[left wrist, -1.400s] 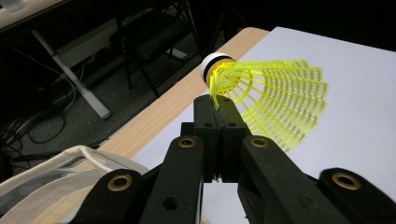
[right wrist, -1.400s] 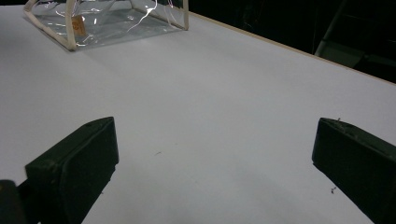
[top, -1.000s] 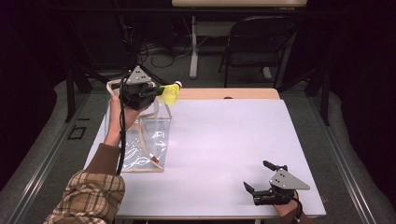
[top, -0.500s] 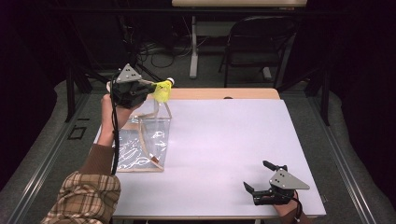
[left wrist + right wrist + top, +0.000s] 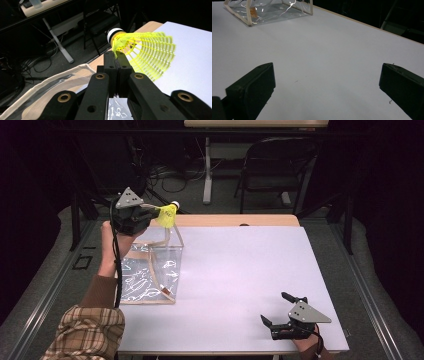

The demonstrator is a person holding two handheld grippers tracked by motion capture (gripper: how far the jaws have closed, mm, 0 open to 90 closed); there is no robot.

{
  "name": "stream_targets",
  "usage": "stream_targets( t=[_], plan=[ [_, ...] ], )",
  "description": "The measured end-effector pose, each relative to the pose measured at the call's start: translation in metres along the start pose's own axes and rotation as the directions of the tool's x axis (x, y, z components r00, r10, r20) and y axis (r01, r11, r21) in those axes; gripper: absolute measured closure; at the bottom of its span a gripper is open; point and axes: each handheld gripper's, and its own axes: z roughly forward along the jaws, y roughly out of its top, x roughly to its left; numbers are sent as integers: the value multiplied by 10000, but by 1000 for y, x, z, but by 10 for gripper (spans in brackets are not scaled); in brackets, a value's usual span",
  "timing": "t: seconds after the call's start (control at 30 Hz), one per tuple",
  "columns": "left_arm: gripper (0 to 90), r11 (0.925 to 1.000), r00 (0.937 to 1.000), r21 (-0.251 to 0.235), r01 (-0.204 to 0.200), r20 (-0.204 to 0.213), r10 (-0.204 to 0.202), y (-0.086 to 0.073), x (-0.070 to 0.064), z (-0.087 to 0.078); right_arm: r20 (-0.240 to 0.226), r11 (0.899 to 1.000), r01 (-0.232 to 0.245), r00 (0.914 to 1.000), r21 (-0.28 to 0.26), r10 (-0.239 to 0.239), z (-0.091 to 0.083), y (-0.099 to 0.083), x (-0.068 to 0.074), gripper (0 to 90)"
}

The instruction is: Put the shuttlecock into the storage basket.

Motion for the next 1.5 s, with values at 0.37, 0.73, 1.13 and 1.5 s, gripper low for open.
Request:
stream_targets(
  t=[0.37,0.73,1.13,1.5],
  plan=[
    [894,9997,9994,-130,188,-287,-191,-4,9,-10,4,10000,0,10000,23,0,0,0,0,0],
    [894,9992,9976,-176,365,-578,-375,-10,16,-17,14,10000,-4,10000,41,4,0,0,0,0],
    [894,9978,9944,-259,613,-843,-632,-19,24,-24,5,10000,-29,10000,49,29,1,0,0,0],
    [894,9964,9909,-315,793,-1062,-822,-26,31,-32,6,10000,-6,10000,76,6,1,0,0,0]
  ],
)
